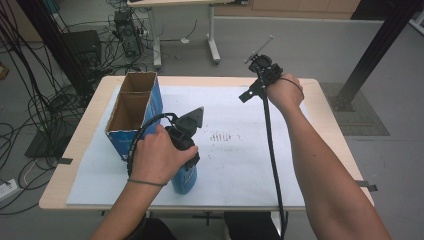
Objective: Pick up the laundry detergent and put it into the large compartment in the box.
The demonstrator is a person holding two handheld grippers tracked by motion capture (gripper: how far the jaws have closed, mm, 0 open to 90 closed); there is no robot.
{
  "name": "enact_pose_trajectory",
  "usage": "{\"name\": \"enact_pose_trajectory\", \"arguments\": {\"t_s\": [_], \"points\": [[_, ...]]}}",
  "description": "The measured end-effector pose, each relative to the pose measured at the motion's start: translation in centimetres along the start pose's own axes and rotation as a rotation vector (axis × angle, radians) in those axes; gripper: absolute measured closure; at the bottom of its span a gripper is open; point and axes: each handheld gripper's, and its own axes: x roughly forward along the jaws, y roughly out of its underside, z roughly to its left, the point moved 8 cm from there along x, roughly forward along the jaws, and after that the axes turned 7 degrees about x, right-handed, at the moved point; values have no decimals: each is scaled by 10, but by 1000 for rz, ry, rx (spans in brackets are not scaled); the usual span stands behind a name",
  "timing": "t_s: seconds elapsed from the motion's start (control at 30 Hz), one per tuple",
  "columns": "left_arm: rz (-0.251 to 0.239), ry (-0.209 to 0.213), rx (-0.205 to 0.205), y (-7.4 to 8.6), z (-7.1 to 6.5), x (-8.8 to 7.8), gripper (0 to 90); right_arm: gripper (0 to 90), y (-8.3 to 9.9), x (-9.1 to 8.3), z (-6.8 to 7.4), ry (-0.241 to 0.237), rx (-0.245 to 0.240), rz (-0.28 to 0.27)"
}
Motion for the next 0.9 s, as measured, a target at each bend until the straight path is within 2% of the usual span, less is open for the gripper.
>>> {"name": "enact_pose_trajectory", "arguments": {"t_s": [0.9], "points": [[6,-11,2,-1,-2,0,374,35,2,-2,-1,2,3,-9]]}}
